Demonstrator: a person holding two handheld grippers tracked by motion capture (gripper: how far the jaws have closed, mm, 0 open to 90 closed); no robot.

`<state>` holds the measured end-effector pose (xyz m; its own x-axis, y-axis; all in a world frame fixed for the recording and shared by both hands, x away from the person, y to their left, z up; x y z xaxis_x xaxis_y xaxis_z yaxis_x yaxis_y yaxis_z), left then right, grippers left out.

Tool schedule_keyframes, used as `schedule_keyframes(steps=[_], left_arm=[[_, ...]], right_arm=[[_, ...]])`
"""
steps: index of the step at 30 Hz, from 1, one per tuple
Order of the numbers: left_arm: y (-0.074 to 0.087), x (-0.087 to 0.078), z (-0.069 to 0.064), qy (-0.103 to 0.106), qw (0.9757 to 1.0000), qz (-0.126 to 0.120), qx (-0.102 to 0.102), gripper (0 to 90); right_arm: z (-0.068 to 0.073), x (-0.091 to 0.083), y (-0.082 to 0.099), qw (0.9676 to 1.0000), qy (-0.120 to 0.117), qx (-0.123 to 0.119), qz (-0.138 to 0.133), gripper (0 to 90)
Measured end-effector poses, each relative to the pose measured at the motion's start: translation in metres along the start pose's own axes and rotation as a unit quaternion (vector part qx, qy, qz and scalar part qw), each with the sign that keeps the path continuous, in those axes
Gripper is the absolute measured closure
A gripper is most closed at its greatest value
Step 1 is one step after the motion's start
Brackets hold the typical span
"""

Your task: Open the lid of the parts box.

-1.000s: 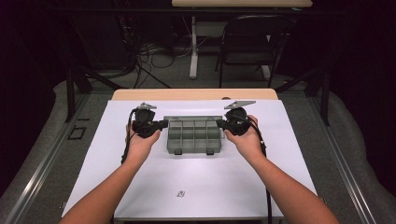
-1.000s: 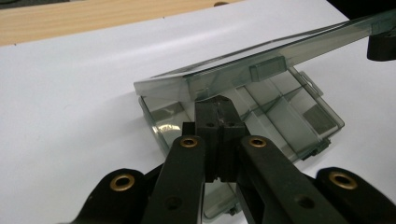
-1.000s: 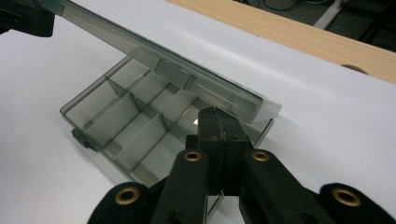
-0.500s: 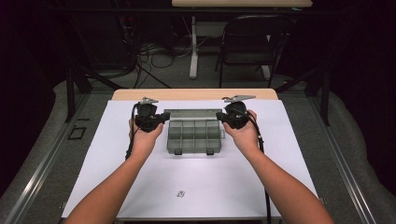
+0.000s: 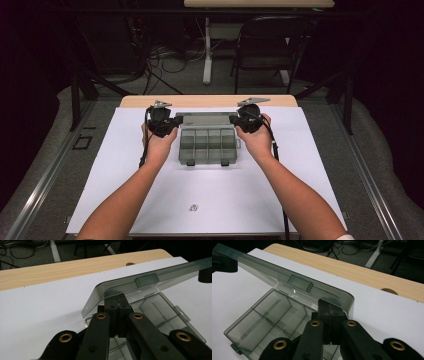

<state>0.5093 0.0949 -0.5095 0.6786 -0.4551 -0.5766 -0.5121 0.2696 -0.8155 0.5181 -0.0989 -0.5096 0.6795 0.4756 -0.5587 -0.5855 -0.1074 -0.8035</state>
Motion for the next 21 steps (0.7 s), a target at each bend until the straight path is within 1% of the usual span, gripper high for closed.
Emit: schedule_keyframes(steps=[3, 4, 6, 7, 8, 9, 12, 13, 21], left_arm=[[-0.001, 0.0, 0.0, 0.0, 1.0, -0.002, -0.001, 90.0], [-0.001, 0.0, 0.0, 0.0, 1.0, -0.002, -0.001, 90.0], [-0.001, 0.0, 0.0, -0.002, 1.0, -0.002, 0.002, 90.0], [-0.002, 0.0, 0.0, -0.002, 1.0, -0.004, -0.001, 90.0], [-0.002, 0.0, 0.0, -0.002, 1.0, -0.004, -0.001, 90.0], [-0.002, 0.001, 0.0, -0.003, 1.0, -0.004, -0.001, 90.0], [-0.003, 0.002, 0.001, -0.005, 1.0, -0.007, -0.003, 90.0], [-0.003, 0.002, 0.002, -0.006, 0.9999, -0.008, -0.005, 90.0], [-0.004, 0.004, 0.004, -0.011, 0.9999, -0.006, -0.004, 90.0]], right_arm=[[-0.002, 0.0, 0.004, 1.0, 0.0, -0.002, 0.003, 89.2], [-0.003, -0.001, 0.006, 1.0, 0.001, 0.002, 0.006, 88.9], [-0.007, -0.001, 0.012, 0.9999, 0.01, -0.002, 0.009, 87.6], [-0.009, -0.001, 0.014, 0.9999, 0.013, -0.003, 0.009, 86.9], [-0.009, -0.001, 0.014, 0.9999, 0.013, -0.003, 0.009, 86.9], [-0.014, -0.002, 0.017, 0.9997, 0.024, -0.004, 0.005, 85.2], [-0.018, -0.001, 0.018, 0.9995, 0.032, -0.002, 0.0, 81.4], [-0.023, 0.001, 0.019, 0.9991, 0.043, -0.003, -0.004, 80.3], [-0.032, 0.013, 0.02, 0.9984, 0.056, 0.0, -0.012, 78.0]])
Point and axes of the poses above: each handheld gripper's, and its own axes: x roughly forward along the jaws, y roughly out of its underside, z roughly to its left, the point moved 10 cm from there along x, roughly forward along the jaws, and after that the axes turned 8 degrees about x, right-handed, at the moved point
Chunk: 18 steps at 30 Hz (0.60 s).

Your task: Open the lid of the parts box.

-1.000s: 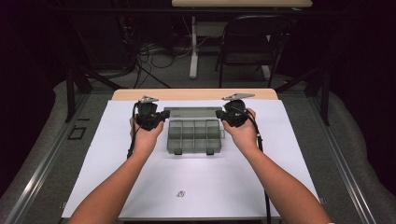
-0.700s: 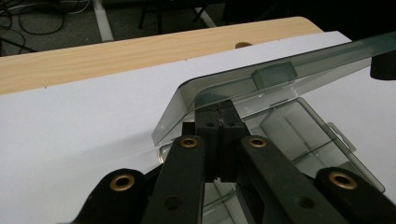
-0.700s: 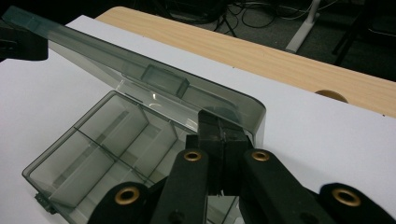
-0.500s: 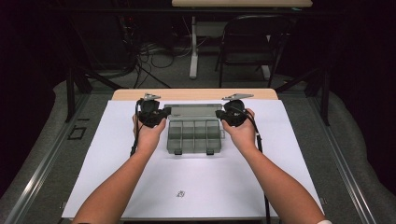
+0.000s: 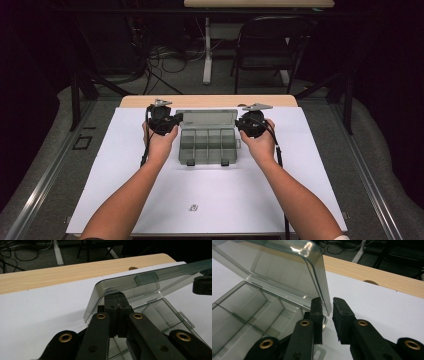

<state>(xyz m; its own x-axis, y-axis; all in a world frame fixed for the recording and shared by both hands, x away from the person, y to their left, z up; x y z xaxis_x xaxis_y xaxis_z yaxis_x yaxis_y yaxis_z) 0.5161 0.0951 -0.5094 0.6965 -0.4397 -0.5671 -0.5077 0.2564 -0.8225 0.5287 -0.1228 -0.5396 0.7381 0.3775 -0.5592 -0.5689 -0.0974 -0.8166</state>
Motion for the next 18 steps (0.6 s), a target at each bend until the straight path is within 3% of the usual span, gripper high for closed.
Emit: schedule_keyframes(steps=[7, 18], left_arm=[[0.0, 0.002, 0.0, 0.0, 1.0, -0.002, -0.002, 90.0], [0.0, 0.004, 0.002, -0.003, 1.0, -0.004, -0.004, 88.9]], right_arm=[[-0.003, 0.016, 0.005, 1.0, 0.002, 0.003, 0.001, 81.2], [-0.003, 0.022, 0.005, 0.9996, 0.012, 0.024, -0.002, 85.7]])
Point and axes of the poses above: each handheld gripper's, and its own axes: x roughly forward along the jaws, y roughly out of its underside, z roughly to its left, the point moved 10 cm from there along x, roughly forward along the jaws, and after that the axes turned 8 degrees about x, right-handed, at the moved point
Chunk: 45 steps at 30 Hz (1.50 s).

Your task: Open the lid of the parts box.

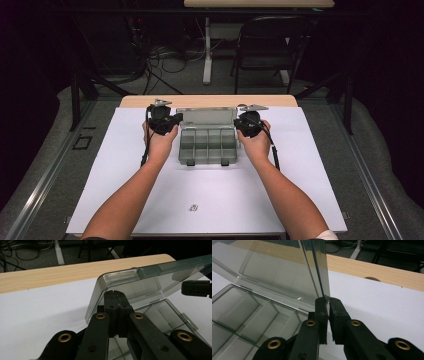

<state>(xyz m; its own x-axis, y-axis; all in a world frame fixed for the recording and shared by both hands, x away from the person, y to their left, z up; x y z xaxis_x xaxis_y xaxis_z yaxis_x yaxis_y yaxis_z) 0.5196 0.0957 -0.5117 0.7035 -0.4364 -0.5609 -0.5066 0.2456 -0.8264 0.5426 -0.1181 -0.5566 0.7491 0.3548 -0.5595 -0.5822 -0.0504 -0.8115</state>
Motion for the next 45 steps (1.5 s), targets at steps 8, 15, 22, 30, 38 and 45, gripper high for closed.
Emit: schedule_keyframes(steps=[8, 15, 22, 30, 38, 45], left_arm=[[0.003, 0.0, 0.0, -0.003, 1.0, -0.002, 0.001, 83.7], [0.013, -0.003, 0.006, -0.007, 1.0, -0.002, -0.004, 80.5], [0.026, 0.001, 0.016, -0.019, 0.9997, 0.009, -0.01, 76.1], [0.03, 0.016, 0.018, -0.022, 0.9997, 0.01, -0.004, 74.7], [0.036, 0.03, 0.022, -0.029, 0.9994, 0.013, -0.01, 76.5], [0.038, 0.038, 0.024, -0.037, 0.9992, 0.009, -0.014, 79.3]], right_arm=[[0.001, 0.0, -0.001, 0.9998, 0.009, 0.015, 0.0, 86.3], [0.001, 0.001, -0.001, 0.9998, 0.009, 0.018, 0.0, 86.4], [0.001, 0.001, -0.001, 0.9997, 0.008, 0.023, 0.001, 86.4], [0.001, 0.001, -0.001, 0.9997, 0.006, 0.022, 0.0, 86.4], [0.0, 0.001, -0.001, 0.9997, 0.004, 0.026, -0.001, 86.4], [0.0, 0.002, -0.001, 0.9996, 0.004, 0.027, -0.003, 86.4]])
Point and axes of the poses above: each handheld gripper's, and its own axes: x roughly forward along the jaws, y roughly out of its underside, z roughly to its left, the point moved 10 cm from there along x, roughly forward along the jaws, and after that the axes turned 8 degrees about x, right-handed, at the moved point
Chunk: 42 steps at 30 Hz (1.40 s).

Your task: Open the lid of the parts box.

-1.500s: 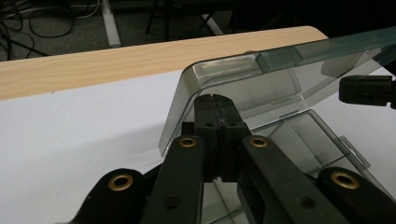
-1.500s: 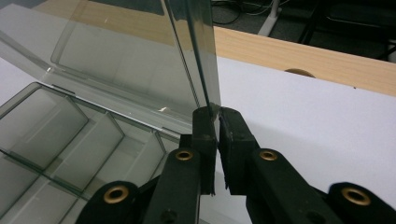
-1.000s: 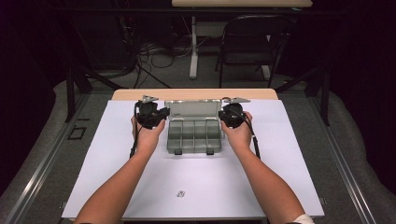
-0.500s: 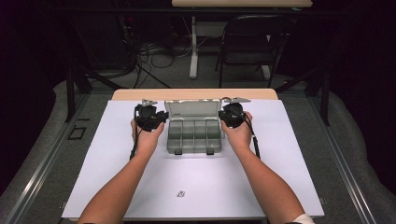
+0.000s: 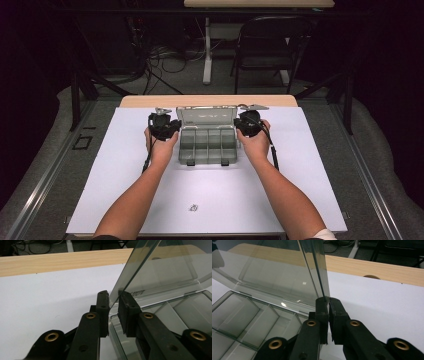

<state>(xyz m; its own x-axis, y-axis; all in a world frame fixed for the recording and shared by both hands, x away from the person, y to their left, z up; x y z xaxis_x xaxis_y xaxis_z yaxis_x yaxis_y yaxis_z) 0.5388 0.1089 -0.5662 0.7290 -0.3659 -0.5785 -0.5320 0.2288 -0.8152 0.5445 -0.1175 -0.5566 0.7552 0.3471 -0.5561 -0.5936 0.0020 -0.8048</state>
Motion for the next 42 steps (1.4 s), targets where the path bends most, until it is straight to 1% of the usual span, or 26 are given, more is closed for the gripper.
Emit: schedule_keyframes(steps=[4, 6, 8, 12, 19, 21, 23, 26, 34, 40, 42], left_arm=[[0.0, 0.003, 0.0, 0.0, 1.0, -0.002, 0.006, 80.9], [0.001, 0.004, 0.0, -0.001, 1.0, -0.003, 0.002, 81.9], [0.001, 0.004, 0.0, 0.003, 1.0, 0.0, 0.003, 83.3], [0.0, 0.006, 0.0, -0.002, 1.0, -0.005, 0.005, 85.0], [-0.002, 0.008, 0.001, -0.003, 1.0, -0.005, 0.0, 85.7], [-0.003, 0.009, 0.001, -0.004, 1.0, -0.004, 0.001, 85.9], [-0.003, 0.009, 0.002, -0.004, 1.0, -0.003, -0.001, 86.0], [-0.003, 0.009, 0.002, -0.004, 1.0, -0.002, 0.0, 86.1], [-0.004, 0.012, 0.003, -0.006, 0.9999, -0.008, -0.001, 86.3], [-0.004, 0.012, 0.003, -0.005, 0.9999, -0.009, -0.004, 86.4], [-0.005, 0.013, 0.003, -0.005, 0.9999, -0.01, -0.005, 86.3]], right_arm=[[0.0, 0.0, 0.0, 1.0, 0.0, 0.0, -0.003, 86.3], [0.0, 0.001, 0.0, 1.0, -0.001, 0.001, -0.004, 86.3], [0.0, 0.001, -0.001, 1.0, -0.001, 0.002, -0.007, 86.2], [0.0, 0.003, -0.002, 0.9999, -0.002, 0.003, -0.011, 85.7], [-0.002, 0.006, -0.001, 0.9999, -0.001, 0.0, -0.014, 85.6], [-0.003, 0.008, 0.001, 0.9999, 0.003, 0.003, -0.011, 85.1], [-0.004, 0.01, 0.002, 0.9999, 0.0, 0.004, -0.01, 85.1], [-0.004, 0.012, 0.003, 0.9999, 0.002, 0.004, -0.009, 84.9], [-0.006, 0.021, 0.007, 0.9999, 0.008, 0.004, -0.011, 84.9], [-0.006, 0.024, 0.007, 0.9998, 0.009, 0.008, -0.013, 85.0], [-0.007, 0.025, 0.007, 0.9998, 0.01, 0.006, -0.013, 85.0]])
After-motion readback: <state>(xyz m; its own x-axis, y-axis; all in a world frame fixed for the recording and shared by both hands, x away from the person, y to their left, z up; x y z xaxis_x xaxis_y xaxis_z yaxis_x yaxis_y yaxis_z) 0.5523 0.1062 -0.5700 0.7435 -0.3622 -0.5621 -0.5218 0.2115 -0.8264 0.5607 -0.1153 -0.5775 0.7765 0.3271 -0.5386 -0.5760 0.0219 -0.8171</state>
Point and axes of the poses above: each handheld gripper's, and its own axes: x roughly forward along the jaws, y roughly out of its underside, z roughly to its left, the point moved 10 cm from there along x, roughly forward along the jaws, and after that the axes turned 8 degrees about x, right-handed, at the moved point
